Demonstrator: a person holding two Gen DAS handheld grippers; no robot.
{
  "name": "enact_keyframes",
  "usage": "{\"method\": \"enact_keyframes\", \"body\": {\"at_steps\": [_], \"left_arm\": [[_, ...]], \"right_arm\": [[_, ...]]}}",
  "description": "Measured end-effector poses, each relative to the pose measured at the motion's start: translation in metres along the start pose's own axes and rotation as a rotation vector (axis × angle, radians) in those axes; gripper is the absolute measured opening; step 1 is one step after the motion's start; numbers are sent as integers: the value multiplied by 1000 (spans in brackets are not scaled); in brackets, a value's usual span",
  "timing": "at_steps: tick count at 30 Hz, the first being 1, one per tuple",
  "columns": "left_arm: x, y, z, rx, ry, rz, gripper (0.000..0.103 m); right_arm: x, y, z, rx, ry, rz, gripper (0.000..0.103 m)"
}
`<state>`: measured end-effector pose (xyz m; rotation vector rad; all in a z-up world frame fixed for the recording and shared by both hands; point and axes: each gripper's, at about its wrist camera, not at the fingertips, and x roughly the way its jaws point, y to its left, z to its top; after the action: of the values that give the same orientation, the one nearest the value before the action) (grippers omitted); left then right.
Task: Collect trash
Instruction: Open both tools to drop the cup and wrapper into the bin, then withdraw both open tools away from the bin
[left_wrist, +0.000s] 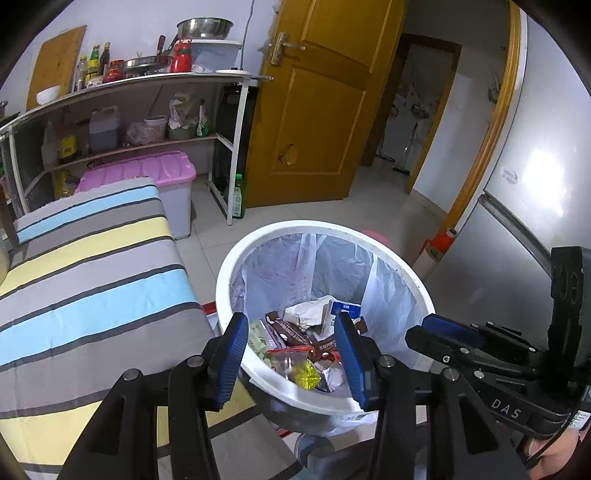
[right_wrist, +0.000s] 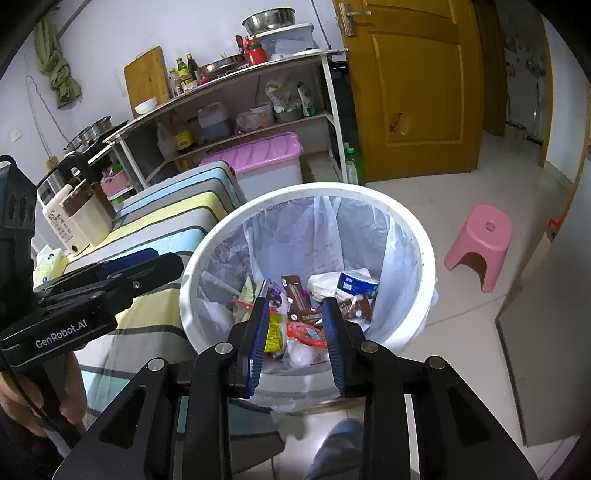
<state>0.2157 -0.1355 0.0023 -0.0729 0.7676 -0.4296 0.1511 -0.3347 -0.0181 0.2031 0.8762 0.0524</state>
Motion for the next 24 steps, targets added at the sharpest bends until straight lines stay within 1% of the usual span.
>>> {"method": "enact_keyframes", "body": {"at_steps": [9,15,19,24], "left_arm": [[-28,0,-10,-2,-33,16,48],[-51,3,-23,-8,-59,61,48],[-63,5,-34,-13,-68,86,48],[-79,8,-46,-20,-83,114,48]], "right_arm": [[-21,16,-7,-33,-28,7,31],[-36,29,-16,-56,-47,13,32],[-46,34,-23,-66,-62,19,35],[-59,42,-34,-86,-82,19,35]]}}
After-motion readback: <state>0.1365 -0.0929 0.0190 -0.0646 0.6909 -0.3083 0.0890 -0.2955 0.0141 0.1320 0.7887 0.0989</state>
